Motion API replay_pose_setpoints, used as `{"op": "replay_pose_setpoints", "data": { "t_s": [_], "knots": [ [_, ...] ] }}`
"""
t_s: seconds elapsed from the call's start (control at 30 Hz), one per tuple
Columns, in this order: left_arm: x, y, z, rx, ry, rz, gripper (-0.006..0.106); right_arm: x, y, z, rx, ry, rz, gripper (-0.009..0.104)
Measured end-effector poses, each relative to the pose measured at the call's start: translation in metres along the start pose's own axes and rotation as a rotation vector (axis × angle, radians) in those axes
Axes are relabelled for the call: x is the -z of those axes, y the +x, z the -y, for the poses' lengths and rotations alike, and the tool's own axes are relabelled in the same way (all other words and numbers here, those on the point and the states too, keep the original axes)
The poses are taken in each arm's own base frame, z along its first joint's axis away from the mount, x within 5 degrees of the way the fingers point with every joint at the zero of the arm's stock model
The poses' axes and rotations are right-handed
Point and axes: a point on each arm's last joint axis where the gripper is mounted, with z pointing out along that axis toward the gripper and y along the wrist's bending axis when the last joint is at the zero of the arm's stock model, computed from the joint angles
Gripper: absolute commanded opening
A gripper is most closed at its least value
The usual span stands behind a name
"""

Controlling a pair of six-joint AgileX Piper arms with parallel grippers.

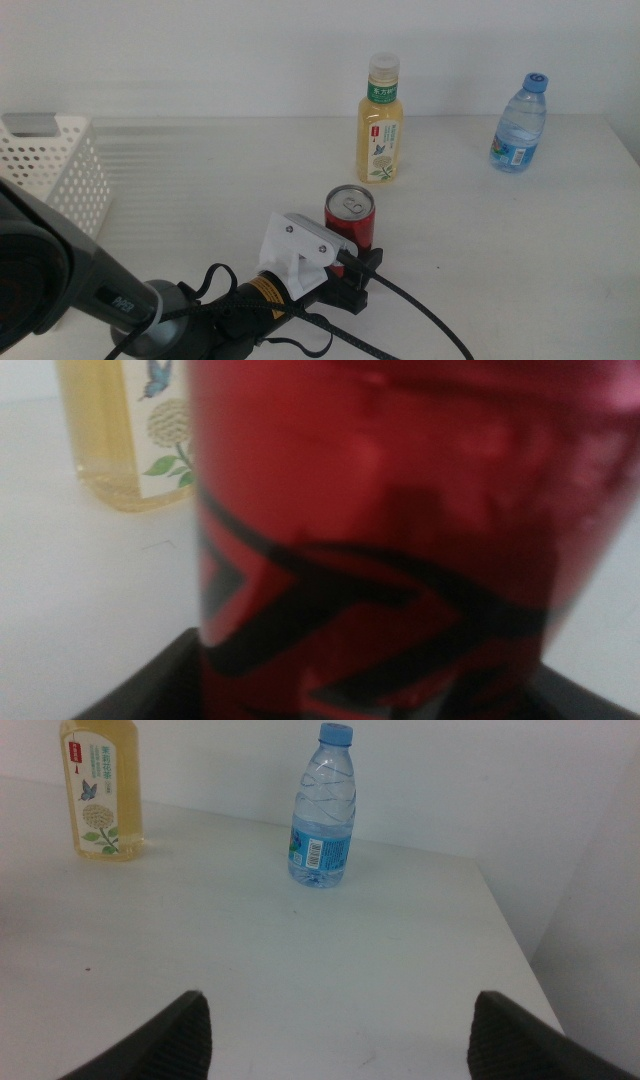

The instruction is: Use arms to grab the bottles and put them into the dustbin to the left of the table.

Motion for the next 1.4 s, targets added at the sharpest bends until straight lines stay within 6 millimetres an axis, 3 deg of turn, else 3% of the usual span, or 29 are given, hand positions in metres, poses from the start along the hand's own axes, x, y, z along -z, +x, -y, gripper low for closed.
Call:
{"op": "replay_pose_setpoints", "data": {
  "t_s": [0.4,0.63,1.0,1.4],
  "knots": [
    [0.000,0.000,0.000,0.025,-0.004,0.001,-0.005,0.000,0.000,0.000,0.000,0.000,0.000,0.067],
    [0.012,-0.011,0.004,-0.001,0.007,-0.041,-0.005,0.000,0.000,0.000,0.000,0.000,0.000,0.067],
    [0.051,-0.077,0.017,-0.139,-0.046,-0.163,-0.005,0.000,0.000,0.000,0.000,0.000,0.000,0.067],
    [0.088,-0.104,0.022,-0.157,-0.107,-0.265,-0.005,0.000,0.000,0.000,0.000,0.000,0.000,0.067]
  ]
}}
